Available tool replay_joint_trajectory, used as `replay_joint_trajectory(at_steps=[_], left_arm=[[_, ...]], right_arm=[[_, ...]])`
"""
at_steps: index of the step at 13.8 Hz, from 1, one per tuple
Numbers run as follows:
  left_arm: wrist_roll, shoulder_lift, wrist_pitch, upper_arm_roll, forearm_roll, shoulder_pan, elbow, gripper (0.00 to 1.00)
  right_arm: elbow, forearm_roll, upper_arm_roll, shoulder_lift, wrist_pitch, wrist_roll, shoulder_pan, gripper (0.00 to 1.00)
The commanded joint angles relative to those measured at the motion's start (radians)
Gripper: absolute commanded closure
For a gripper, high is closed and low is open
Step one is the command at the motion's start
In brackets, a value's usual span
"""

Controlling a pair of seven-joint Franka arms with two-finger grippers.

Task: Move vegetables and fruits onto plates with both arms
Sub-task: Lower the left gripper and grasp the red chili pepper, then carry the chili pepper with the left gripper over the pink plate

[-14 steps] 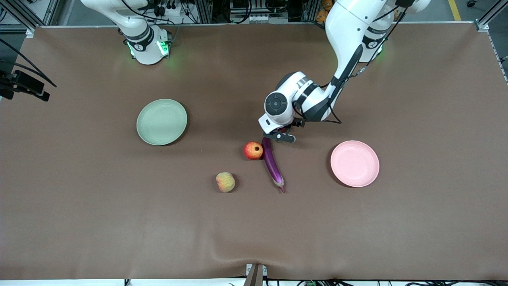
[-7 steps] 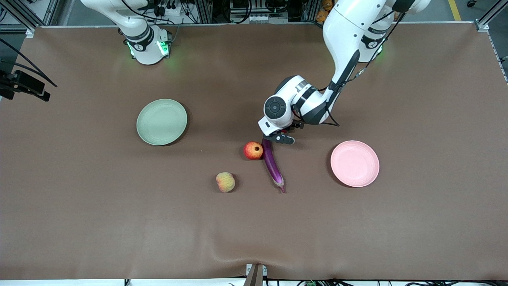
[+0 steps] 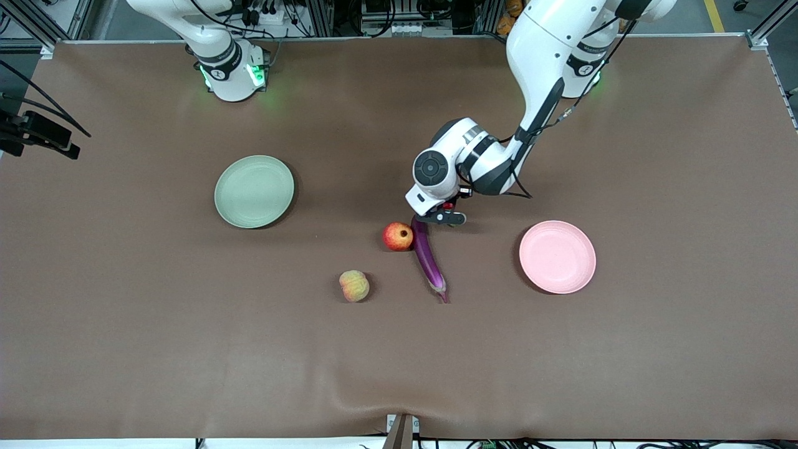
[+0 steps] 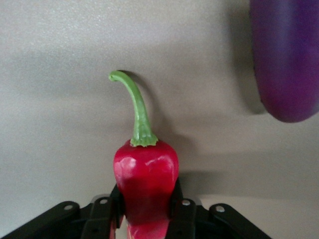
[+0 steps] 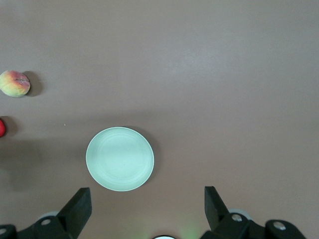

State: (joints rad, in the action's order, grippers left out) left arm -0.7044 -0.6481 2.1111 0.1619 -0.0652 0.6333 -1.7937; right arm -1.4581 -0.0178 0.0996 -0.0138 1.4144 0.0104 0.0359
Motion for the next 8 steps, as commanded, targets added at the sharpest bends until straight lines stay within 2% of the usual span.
replay_joint_trajectory(at_steps=[1,4,6,8], left_arm=[[-0.017,0.045,-0.019,-0.008,-0.018,-0.026,0.011,1.0],[-0.027,0.139,-0.058,-0.007,0.043,-0.127,0.051,1.0],[-0.082,0.169,-0.179,-0.01,0.114,-0.216,0.158,1.0],[-0.09,0.182,-0.279,-0.01,0.119,-0.303,0.258,1.0]], right_arm=[[0.004,-0.016,-0.006,-0.006,-0.005,0.006,-0.002,0.0],[0.004,-0.017,-0.006,-0.008,-0.005,0.006,0.01,0.0],[0.004,-0.017,-0.006,-0.008,-0.003,0.008,0.018,0.0],[0.004,-0.017,-0.006,-0.008,0.001,0.008,0.025,0.0]])
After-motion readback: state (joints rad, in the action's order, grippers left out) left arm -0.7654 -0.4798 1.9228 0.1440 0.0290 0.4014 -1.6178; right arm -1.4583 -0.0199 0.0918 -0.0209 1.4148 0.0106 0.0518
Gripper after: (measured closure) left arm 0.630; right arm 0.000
